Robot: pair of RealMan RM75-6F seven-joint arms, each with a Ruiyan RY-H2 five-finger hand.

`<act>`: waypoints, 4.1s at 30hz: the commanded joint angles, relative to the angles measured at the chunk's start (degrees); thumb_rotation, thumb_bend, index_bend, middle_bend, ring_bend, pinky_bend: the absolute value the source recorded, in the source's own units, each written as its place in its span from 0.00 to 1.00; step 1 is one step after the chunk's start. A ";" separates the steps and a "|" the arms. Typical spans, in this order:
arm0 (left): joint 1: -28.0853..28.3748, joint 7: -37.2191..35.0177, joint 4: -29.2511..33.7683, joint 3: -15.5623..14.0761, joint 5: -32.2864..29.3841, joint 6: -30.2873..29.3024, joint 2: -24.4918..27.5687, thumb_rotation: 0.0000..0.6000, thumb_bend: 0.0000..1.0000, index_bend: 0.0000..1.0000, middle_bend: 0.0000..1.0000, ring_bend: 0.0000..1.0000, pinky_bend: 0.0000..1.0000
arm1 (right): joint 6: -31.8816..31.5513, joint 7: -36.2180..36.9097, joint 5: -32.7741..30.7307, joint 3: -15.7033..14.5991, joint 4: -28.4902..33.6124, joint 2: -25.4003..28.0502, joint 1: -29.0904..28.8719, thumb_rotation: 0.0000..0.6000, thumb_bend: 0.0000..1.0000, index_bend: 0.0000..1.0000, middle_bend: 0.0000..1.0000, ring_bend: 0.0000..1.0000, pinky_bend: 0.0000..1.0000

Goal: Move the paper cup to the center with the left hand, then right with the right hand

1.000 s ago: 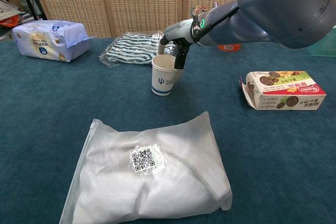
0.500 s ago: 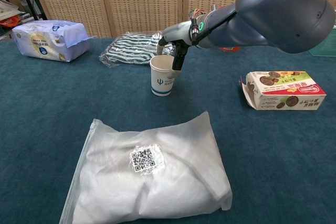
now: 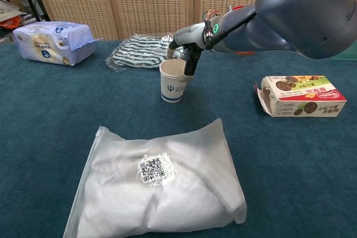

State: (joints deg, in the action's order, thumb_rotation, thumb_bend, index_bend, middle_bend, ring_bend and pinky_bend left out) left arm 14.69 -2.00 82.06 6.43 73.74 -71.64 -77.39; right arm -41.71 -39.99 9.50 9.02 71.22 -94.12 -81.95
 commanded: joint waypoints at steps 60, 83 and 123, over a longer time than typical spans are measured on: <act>-0.33 -1.01 0.87 0.13 0.67 -0.29 0.82 1.00 0.21 0.00 0.00 0.00 0.00 | -11.99 -9.70 -1.37 3.34 5.85 4.73 1.83 1.00 0.39 0.64 0.09 0.00 0.00; -0.43 0.19 1.69 -0.38 1.46 -0.82 0.75 1.00 0.21 0.00 0.00 0.00 0.00 | -10.63 -7.98 -3.19 2.38 4.99 11.70 9.90 1.00 0.39 0.64 0.09 0.00 0.00; -0.21 2.72 2.26 -0.86 1.59 -0.66 0.28 1.00 0.21 0.00 0.00 0.00 0.00 | 4.88 -1.00 -6.66 -0.94 -8.58 14.22 18.77 1.00 0.37 0.64 0.06 0.00 0.00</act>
State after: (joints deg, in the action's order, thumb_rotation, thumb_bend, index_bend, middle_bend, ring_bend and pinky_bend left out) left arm 14.49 0.76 84.27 5.57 75.28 -72.24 -77.14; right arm -37.15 -41.21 3.01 8.13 62.65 -80.04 -63.32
